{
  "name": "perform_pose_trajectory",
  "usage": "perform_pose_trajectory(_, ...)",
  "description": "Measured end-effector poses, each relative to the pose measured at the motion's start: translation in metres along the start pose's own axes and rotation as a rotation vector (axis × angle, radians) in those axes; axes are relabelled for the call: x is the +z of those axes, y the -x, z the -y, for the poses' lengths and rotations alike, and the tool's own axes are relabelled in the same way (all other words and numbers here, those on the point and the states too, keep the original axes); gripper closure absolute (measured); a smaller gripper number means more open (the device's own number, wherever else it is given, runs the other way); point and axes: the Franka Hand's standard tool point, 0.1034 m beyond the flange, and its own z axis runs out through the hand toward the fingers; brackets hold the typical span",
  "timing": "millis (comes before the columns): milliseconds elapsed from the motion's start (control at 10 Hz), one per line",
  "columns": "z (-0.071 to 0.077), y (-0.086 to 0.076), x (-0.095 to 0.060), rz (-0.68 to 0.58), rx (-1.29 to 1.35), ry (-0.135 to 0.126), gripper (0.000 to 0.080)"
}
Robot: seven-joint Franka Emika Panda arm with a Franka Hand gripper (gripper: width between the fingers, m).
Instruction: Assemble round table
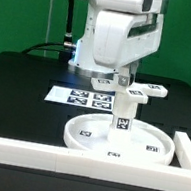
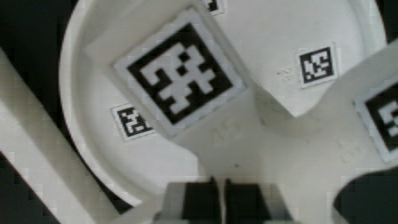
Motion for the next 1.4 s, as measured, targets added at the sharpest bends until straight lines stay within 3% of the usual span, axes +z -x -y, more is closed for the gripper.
perform_pose_trajectory(100, 0.001, -0.001, -0.002, -0.001, 0.016, -0.001, 0.0684)
perform_pose_trajectory(200, 0.001, -0.001, -0.002, -0.001, 0.030, -0.001, 0.0684)
perform_pose_trajectory(400, 0.003, -0.003, -0.002, -0.002, 0.090, 0.000, 0.0366)
perform_pose_trajectory(500, 0.004, -0.003, -0.001, -0.001, 0.093, -0.002, 0.0366)
perform_pose_trajectory(600, 0.005, -0.003, 0.001, -0.001, 0.097, -0.001, 0.0207)
perform_pose_trajectory(700, 0.007, -0.003, 0.003, -0.004, 0.104, 0.004, 0.0168)
perform_pose_trajectory(1300, 0.008, 0.001, 0.011, 0.001, 0.110, 0.001, 0.0151)
perform_pose_trajectory(1400, 0.008, 0.001, 0.011, 0.001, 0.110, 0.001, 0.0271)
